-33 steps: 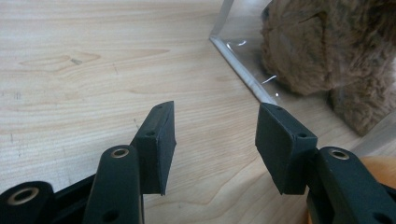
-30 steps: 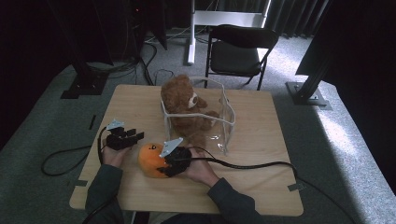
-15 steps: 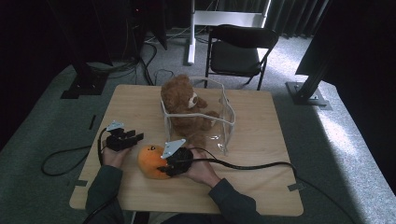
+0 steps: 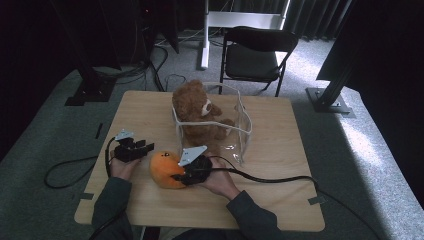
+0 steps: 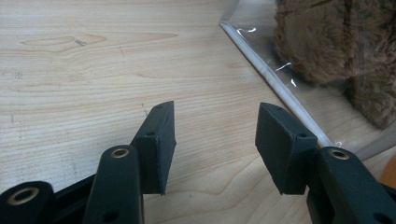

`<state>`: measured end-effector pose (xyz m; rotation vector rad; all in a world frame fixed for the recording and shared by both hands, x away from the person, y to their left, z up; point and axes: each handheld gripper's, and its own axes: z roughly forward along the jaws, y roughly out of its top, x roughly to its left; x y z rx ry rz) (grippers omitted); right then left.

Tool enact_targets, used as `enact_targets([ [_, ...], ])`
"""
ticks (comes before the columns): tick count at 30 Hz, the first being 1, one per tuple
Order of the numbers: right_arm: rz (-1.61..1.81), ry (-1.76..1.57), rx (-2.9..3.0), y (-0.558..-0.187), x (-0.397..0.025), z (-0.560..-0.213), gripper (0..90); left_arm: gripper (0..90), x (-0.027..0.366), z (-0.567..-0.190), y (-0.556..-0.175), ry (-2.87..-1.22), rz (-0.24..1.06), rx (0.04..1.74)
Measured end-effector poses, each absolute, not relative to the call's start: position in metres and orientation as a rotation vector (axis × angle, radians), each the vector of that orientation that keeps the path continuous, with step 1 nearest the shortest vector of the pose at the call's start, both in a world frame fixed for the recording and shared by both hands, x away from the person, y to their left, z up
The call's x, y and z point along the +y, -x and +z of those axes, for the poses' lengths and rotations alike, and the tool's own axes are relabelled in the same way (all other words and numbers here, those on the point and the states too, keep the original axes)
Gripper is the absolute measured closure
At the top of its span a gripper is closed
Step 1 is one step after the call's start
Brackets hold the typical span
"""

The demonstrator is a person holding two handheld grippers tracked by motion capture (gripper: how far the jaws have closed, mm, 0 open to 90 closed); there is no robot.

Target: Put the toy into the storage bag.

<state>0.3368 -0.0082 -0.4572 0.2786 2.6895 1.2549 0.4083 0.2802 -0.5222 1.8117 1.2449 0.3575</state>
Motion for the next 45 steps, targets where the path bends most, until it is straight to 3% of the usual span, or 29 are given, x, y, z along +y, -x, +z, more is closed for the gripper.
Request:
enact_targets([
  [45, 1.323, -0.270, 2.561, -0.329, -0.031, -0.415, 54.8, 48.0, 0.275, -0.526, -0.409, -1.866, 0.389, 1.245],
])
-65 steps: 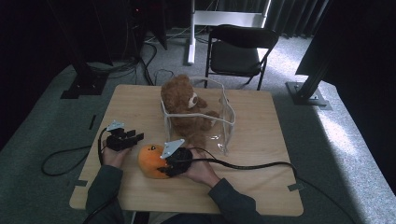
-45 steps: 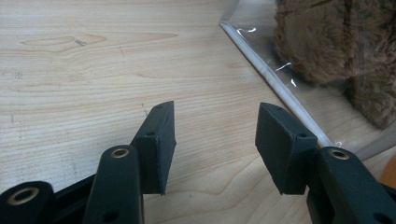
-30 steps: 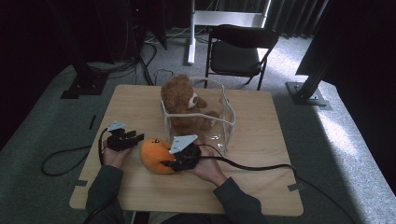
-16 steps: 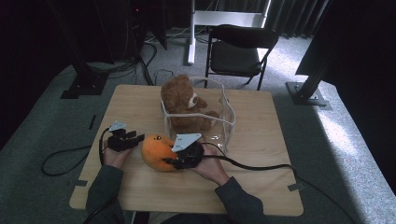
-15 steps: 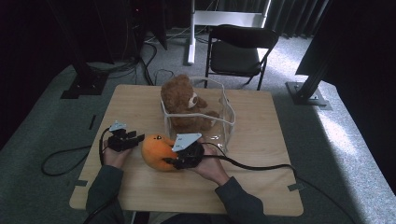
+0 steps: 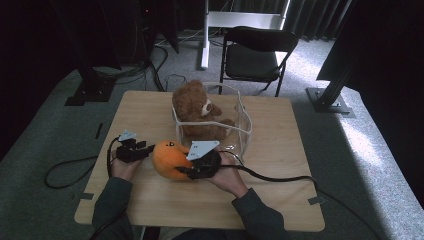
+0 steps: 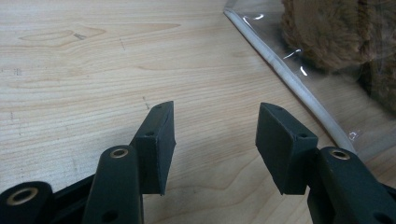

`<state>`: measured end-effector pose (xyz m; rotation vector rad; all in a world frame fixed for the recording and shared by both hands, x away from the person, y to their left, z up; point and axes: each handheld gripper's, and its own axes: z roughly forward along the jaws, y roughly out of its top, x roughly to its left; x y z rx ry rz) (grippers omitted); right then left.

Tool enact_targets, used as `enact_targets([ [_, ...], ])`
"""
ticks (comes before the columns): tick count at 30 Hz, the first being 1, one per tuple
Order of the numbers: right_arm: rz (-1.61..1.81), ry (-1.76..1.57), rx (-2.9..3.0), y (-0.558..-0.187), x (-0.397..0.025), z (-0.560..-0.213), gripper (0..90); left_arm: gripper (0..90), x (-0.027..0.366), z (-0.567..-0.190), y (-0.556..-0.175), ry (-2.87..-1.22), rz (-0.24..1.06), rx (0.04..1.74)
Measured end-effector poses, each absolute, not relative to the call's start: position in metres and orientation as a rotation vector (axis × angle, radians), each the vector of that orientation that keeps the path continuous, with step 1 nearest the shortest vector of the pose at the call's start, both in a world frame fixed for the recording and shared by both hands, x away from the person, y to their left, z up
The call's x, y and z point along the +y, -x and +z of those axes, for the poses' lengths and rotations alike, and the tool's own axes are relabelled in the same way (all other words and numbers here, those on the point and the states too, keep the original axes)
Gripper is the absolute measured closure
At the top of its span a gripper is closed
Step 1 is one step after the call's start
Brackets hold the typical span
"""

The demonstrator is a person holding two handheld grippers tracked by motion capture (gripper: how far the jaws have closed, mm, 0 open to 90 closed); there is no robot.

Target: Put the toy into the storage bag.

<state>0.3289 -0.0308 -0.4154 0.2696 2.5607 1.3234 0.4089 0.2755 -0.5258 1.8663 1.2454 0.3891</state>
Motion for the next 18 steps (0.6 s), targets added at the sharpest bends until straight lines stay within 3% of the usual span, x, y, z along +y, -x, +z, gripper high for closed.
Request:
enact_targets([
  [18, 1.339, -0.265, 2.531, -0.329, -0.038, -0.403, 54.8, 47.9, 0.272, -0.528, -0.409, -1.889, 0.397, 1.241],
])
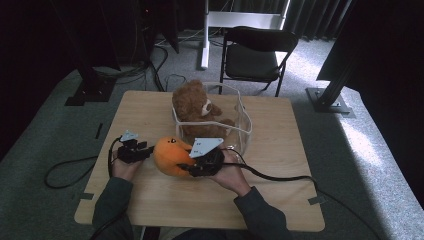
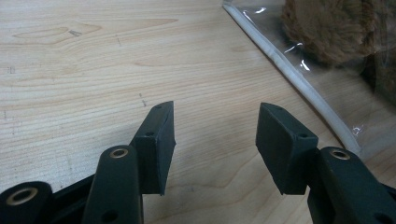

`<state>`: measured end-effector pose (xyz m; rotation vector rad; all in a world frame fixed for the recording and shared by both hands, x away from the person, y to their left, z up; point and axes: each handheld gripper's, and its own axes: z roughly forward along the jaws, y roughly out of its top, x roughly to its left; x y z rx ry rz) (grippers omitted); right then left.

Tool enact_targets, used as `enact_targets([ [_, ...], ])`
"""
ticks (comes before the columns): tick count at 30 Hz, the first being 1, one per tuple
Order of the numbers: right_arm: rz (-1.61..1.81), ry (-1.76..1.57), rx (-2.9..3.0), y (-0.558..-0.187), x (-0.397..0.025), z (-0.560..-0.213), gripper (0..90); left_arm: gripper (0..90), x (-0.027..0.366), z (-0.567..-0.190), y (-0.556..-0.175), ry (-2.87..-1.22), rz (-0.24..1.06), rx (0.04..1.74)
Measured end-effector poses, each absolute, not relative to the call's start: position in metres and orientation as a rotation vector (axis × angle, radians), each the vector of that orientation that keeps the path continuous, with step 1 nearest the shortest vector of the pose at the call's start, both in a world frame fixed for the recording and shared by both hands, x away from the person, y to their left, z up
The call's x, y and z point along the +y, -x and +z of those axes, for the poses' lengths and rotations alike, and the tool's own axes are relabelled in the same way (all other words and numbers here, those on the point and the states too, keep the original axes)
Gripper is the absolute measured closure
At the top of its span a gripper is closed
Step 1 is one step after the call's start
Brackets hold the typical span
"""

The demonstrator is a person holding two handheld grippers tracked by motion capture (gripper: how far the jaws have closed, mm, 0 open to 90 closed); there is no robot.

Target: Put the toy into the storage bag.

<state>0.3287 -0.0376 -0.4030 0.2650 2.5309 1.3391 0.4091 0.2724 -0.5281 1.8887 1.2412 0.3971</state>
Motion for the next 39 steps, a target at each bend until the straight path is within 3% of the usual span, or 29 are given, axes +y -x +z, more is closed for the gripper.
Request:
enact_targets([
  [39, 1.399, -0.262, 2.455, -0.325, -0.055, -0.375, 54.8, 47.7, 0.264, -0.532, -0.409, -1.944, 0.414, 1.226],
])
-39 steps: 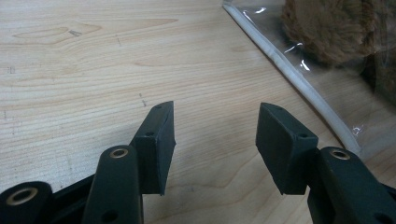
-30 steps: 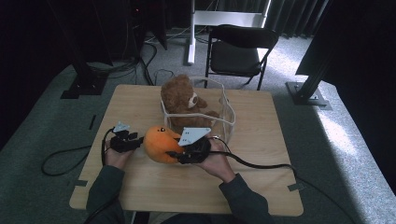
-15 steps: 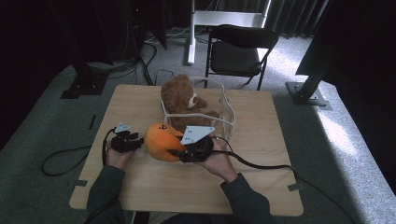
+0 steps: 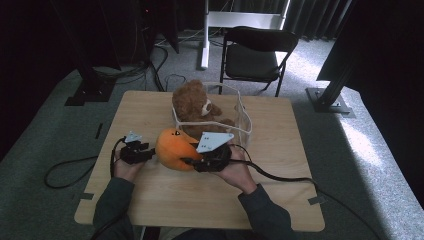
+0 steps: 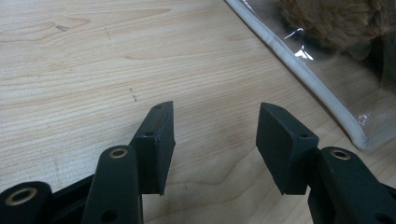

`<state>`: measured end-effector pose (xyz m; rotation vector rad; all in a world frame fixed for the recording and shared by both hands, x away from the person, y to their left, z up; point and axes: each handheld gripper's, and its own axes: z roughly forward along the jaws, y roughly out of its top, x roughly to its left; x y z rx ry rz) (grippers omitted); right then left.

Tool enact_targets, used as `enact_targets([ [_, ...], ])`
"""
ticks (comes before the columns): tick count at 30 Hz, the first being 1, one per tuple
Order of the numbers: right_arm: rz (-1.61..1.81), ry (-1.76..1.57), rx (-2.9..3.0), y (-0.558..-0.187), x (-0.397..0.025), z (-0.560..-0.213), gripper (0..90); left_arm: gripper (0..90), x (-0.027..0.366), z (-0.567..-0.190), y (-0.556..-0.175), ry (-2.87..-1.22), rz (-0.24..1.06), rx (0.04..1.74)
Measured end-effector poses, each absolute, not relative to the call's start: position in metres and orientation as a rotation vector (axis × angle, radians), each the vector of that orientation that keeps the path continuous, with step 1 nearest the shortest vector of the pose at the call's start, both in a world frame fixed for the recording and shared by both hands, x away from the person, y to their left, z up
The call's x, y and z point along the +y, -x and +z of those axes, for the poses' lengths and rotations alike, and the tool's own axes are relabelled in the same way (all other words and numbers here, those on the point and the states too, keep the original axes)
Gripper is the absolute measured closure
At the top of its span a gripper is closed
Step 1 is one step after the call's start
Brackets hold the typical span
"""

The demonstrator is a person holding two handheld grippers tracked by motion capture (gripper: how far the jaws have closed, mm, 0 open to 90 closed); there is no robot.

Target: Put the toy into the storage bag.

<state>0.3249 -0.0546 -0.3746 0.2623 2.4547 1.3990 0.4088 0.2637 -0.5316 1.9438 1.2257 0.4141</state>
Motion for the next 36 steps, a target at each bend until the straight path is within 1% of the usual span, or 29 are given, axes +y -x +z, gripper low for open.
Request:
enact_targets([
  [36, 1.410, -0.277, 2.362, -0.326, -0.072, -0.344, 54.8, 47.0, 0.262, -0.535, -0.410, -1.962, 0.410, 1.227],
])
